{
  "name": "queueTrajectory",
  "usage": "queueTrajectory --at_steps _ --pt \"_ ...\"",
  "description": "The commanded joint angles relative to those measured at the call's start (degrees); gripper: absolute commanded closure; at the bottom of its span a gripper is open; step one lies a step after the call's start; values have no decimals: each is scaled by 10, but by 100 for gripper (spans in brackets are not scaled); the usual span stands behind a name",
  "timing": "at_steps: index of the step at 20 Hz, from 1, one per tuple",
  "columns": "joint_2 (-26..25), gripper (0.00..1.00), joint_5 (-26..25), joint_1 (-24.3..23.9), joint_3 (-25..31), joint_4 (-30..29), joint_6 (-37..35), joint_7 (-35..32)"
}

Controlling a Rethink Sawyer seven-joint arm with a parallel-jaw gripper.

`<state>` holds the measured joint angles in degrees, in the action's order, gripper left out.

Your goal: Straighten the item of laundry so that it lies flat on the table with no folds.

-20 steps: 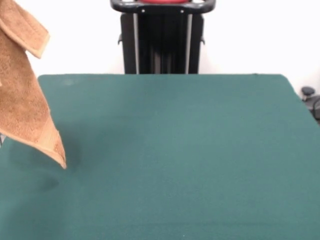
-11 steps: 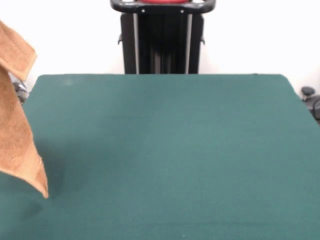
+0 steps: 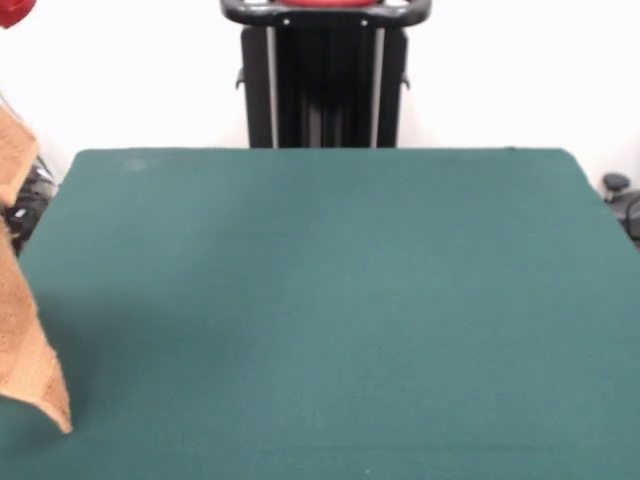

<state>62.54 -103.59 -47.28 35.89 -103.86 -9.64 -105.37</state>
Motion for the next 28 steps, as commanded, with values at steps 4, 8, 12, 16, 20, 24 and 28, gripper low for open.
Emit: queueTrajectory --at_steps 4,8,12,16,20,24,28 --pt "-37 100 -171 31 25 -5 -134 -308" --pt "-52 100 -211 31 38 -23 -180 -339" --pt "-68 100 -159 49 16 2 -161 -292" --pt "-75 100 -49 68 -13 29 -120 -198" --pt "-75 100 44 77 -30 35 -128 -113" --pt "-76 100 83 99 -44 28 -152 -78" --pt "-96 100 63 131 -62 34 -171 -93"
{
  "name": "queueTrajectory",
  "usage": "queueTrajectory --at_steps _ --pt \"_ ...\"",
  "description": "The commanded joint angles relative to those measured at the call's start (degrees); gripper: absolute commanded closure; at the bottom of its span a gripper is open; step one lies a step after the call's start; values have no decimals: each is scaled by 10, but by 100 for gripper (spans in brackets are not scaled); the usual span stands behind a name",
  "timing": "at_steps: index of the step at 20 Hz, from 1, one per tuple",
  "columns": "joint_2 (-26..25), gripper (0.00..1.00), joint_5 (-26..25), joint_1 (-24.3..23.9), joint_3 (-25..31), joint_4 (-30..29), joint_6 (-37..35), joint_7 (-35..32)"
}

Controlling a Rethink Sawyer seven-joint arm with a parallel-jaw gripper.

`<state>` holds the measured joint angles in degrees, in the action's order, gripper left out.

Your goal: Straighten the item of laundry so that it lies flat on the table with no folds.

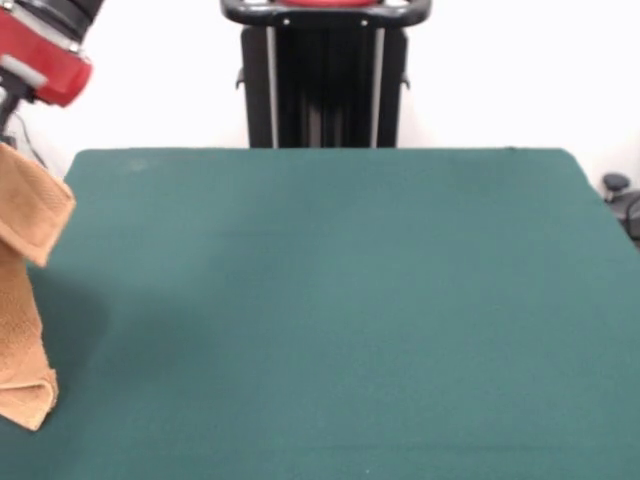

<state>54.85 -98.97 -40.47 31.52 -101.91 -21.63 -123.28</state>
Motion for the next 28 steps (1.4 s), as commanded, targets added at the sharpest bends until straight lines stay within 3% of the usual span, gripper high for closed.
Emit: queueTrajectory --at_steps 1,12,16,28 --pt "-25 100 0 73 -23 15 -55 78" --pt "-49 100 -95 176 -60 -16 -42 25" --pt "-69 100 -134 200 -52 -34 -7 4" --pt "-122 100 -162 184 -21 -54 112 14"
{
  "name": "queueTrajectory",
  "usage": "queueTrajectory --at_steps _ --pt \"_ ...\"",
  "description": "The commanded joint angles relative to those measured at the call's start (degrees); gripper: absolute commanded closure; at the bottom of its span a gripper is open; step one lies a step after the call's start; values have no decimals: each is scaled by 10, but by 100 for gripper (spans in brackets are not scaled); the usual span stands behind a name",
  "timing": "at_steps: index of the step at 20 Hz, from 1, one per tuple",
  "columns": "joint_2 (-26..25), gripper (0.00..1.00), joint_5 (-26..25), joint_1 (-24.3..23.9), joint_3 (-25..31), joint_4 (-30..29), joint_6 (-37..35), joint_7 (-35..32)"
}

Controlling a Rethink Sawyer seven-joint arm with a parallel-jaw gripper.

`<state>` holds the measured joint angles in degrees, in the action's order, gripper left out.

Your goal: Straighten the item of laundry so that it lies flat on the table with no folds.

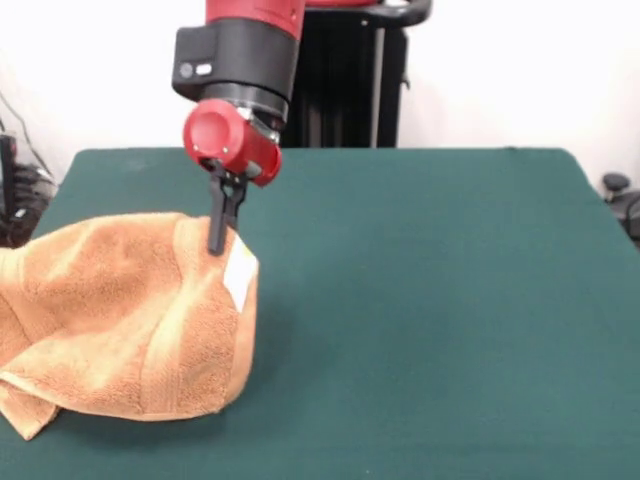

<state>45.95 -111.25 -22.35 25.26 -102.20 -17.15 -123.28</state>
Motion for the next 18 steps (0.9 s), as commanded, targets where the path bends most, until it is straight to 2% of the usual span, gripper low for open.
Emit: queueTrajectory --at_steps 1,4,6,11,14,18 --pt "-35 100 -40 -7 52 -56 77 15" --pt "-39 100 -38 -16 62 -58 89 16" --pt "-36 100 -44 -37 89 -70 78 11" --pt "-23 100 -22 -60 120 -77 94 14" --pt "-7 100 -5 -76 155 -90 94 6" --pt "14 100 13 -118 240 -113 78 -12"
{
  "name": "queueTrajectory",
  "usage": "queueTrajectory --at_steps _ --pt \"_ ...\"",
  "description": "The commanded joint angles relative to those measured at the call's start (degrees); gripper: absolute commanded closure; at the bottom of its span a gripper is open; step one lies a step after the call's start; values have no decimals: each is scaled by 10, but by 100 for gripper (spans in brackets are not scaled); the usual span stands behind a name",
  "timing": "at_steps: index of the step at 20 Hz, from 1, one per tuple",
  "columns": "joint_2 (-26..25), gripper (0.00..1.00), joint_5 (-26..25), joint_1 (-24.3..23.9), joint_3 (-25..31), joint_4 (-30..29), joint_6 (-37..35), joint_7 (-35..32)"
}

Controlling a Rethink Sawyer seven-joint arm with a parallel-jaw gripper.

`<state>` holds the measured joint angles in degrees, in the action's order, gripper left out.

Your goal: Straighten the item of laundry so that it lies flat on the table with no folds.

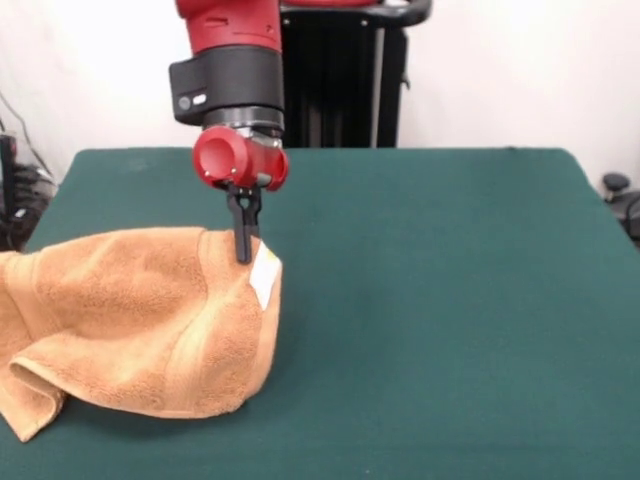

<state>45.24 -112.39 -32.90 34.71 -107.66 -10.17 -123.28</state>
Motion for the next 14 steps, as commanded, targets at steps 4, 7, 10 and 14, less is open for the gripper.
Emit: queueTrajectory --at_steps 4,7,10,14 --pt "27 100 12 -28 223 -84 -30 -59" --pt "15 100 -9 -56 295 -111 -72 -93" --pt "-13 100 -46 -92 370 -148 -134 -135" --pt "-33 100 -2 -42 278 -104 -89 -92"
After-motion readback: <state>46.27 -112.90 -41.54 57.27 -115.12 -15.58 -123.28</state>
